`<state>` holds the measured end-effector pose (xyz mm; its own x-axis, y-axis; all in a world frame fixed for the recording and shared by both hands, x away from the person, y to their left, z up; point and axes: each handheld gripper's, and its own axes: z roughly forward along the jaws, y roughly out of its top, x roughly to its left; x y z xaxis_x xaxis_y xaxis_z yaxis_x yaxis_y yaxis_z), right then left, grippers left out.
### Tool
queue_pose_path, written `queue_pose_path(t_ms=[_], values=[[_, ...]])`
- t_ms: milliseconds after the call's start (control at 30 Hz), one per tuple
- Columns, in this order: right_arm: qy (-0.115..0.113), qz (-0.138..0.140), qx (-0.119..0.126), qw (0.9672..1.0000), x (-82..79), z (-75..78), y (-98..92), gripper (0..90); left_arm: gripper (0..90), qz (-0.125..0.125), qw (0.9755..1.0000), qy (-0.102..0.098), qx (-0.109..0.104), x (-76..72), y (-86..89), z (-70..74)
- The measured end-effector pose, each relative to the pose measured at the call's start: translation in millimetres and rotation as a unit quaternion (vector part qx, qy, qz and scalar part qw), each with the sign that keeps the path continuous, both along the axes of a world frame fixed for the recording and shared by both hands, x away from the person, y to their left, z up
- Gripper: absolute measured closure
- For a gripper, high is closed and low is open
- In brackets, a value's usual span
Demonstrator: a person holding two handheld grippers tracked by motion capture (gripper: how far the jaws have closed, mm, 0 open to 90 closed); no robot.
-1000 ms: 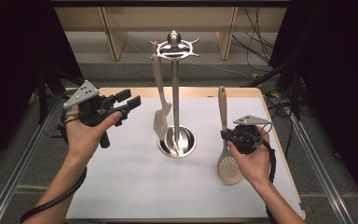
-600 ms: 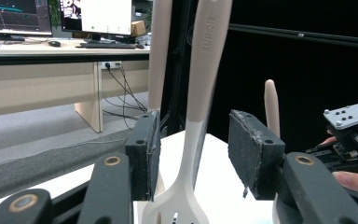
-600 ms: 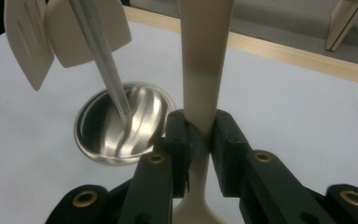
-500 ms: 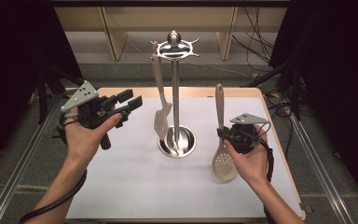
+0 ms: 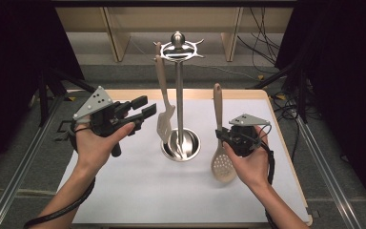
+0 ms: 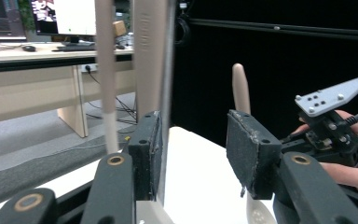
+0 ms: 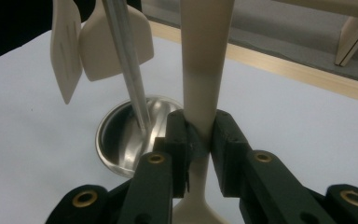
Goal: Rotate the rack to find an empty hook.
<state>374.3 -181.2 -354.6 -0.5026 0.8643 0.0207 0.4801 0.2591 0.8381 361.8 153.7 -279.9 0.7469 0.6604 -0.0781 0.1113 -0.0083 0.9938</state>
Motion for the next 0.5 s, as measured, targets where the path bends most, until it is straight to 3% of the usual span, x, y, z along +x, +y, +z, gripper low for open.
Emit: queue_pose_path(t_ms=[100,133,233,333,367,500], values=[[-0.004,0.003,0.005,1.0,-0.3,1.2,3.7,78.6,54.5,-0.008,1.0,0.0,0.001,-0.5,-8.4,-1.0],[-0.005,0.01,-0.008,0.9999,-0.2,4.0,2.9,78.5,54.3,-0.01,0.9999,-0.002,0.003,-0.3,-10.5,-1.3],[0.006,0.01,0.002,0.9999,-2.2,5.3,7.4,78.6,53.7,-0.02,0.9998,0.001,0.008,0.6,-20.6,-3.1],[-0.006,0.015,0.003,0.9999,-2.2,5.5,10.8,78.5,52.8,-0.027,0.9995,-0.001,0.016,2.7,-30.0,-4.8],[-0.016,0.018,-0.01,0.9997,-1.9,6.8,10.3,78.5,52.5,-0.032,0.9993,-0.001,0.019,4.0,-34.5,-5.6],[-0.01,0.023,0.0,0.9997,-4.0,9.1,15.5,78.5,51.5,-0.041,0.9988,0.0,0.028,8.3,-46.9,-7.8]])
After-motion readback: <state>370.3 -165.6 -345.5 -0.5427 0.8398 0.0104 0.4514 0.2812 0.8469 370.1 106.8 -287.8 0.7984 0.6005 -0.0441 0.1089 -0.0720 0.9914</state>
